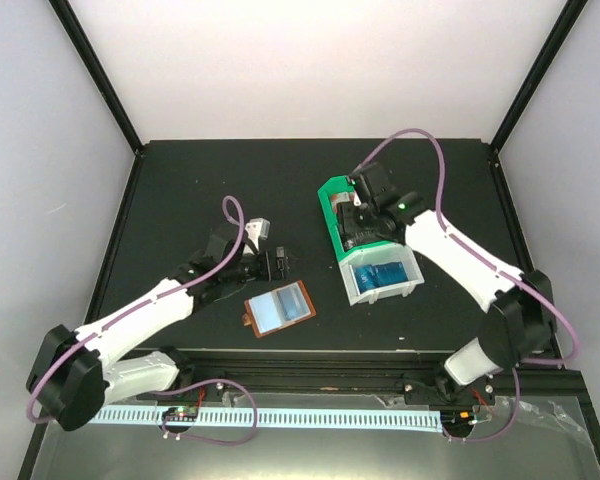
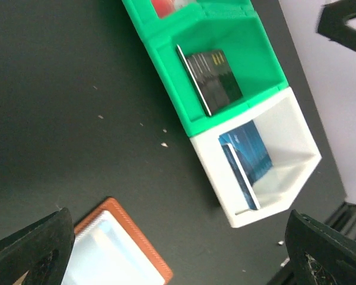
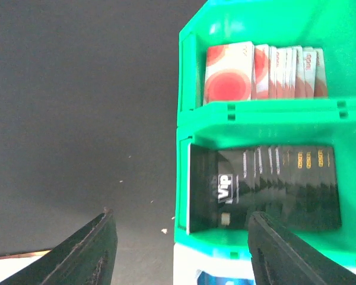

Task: Put the credit cards into the card holder
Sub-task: Pick up the credit card from the storage box.

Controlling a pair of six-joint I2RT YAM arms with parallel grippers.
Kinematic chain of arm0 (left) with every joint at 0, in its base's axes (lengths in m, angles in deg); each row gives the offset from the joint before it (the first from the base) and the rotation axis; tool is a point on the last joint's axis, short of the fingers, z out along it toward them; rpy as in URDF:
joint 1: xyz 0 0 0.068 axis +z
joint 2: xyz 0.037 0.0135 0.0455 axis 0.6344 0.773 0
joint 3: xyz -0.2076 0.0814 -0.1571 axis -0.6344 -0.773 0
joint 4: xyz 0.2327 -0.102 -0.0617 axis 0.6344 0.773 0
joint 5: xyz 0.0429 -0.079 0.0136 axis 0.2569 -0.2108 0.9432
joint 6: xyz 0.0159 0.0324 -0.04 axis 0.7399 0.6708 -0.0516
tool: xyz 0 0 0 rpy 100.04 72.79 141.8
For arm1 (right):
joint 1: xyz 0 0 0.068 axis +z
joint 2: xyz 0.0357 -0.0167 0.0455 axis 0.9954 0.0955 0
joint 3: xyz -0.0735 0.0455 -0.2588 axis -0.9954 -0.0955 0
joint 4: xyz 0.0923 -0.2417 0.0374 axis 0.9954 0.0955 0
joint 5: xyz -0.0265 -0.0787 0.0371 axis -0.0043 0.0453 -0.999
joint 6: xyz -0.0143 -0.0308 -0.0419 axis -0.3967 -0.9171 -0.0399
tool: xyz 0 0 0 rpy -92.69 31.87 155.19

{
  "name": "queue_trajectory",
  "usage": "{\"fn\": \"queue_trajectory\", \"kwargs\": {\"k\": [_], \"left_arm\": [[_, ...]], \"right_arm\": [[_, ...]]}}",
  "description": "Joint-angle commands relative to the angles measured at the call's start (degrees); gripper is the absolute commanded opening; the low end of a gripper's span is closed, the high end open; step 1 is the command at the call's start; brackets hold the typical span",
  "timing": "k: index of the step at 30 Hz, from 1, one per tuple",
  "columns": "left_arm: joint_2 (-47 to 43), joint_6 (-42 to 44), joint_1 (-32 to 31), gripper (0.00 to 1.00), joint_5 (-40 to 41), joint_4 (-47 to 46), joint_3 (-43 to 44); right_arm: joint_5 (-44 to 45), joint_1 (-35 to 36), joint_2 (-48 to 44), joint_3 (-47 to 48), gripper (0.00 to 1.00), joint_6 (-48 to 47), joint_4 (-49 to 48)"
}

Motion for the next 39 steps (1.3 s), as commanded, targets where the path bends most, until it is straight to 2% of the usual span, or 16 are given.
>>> {"fn": "queue_trajectory", "kwargs": {"k": [1,5,9,14,17,20,23,28,39], "left_arm": [[-4.08,6.09,1.91,0.99,6.9,9.71,2.13],[-5.77,7.59,4.05,0.99,3.55,10.66,0.96],[-4.75,7.56,6.28,0.99,0.09,9.38,-0.84],[-0.92,7.99,8.07,0.99,-2.98,9.26,-0.63],[-0.01,7.7,8.42,0.99,-3.7,8.75,-1.07],[-0.46,6.88,8.63,0.99,-3.93,7.97,-1.94],[-1.05,6.33,9.0,0.99,-3.94,7.31,-2.74],[-1.3,5.67,9.29,0.99,-4.12,6.42,-3.89],[-1.22,5.38,9.53,0.99,-4.29,6.13,-4.93]], "right_arm": [[-4.92,-1.43,9.29,6.19,0.63,-8.22,5.76],[-2.9,-1.4,16.34,9.62,0.66,-7.65,6.59],[3.69,-1.42,23.01,13.36,0.66,-4.44,9.73],[1.86,-1.43,28.08,15.19,0.65,-4.64,9.75],[-2.34,-1.42,31.18,16.9,0.56,-6.54,9.61],[-2.2,-1.42,33.76,19.41,0.46,-7.02,11.23],[-2.74,-1.42,33.68,19.44,0.39,-6.8,11.31],[-5.32,-1.38,31.67,18.61,0.37,-6.48,10.78],[-4.78,-1.43,28.54,16.7,0.32,-4.65,10.63]]}}
